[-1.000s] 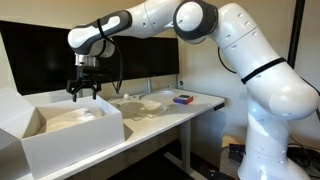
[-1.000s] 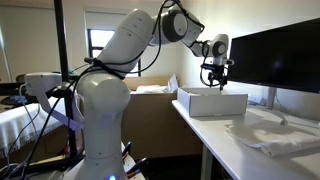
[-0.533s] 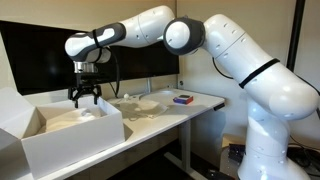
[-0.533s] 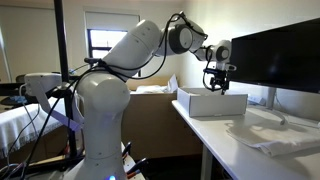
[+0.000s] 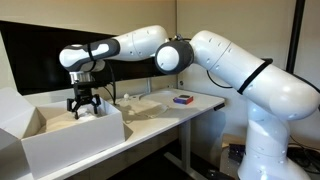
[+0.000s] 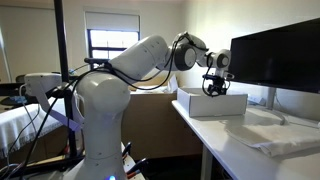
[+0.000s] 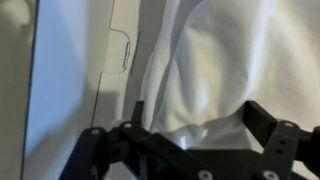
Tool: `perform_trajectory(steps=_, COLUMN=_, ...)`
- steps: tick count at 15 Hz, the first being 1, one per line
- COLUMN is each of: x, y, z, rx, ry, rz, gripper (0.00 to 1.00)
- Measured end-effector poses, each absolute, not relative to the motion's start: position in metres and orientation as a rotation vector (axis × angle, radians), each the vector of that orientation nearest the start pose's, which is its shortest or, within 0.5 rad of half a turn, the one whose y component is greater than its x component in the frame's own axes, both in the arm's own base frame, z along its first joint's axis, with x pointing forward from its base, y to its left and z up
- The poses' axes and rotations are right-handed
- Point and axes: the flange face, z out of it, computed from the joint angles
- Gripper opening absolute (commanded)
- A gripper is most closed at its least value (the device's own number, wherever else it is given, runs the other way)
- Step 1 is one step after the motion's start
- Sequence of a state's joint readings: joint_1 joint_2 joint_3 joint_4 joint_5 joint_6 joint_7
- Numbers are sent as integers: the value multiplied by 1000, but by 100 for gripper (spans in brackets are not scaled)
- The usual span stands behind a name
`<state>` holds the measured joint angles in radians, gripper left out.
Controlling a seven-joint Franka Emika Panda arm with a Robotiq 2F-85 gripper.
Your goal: Take two folded white cloths out of the white box on the left
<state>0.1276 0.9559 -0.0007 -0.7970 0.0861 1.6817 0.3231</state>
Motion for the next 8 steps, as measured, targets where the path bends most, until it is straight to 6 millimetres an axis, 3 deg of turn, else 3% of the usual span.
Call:
perform_trajectory(steps=4, x=769, y=130, z=337, rx=-3026, ry=211, rz=220, gripper=100)
perform_trajectory(steps=5, x=767, y=135, z=336, rx=-3018, ry=166, rz=240, gripper=75)
perform_trajectory(steps=6, x=765, y=139, z=335, rx=-3010, ry=121, rz=261, gripper=73)
perform_trajectory(steps=8, x=763, y=144, z=334, rx=-2996, ry=48, rz=287, gripper=59)
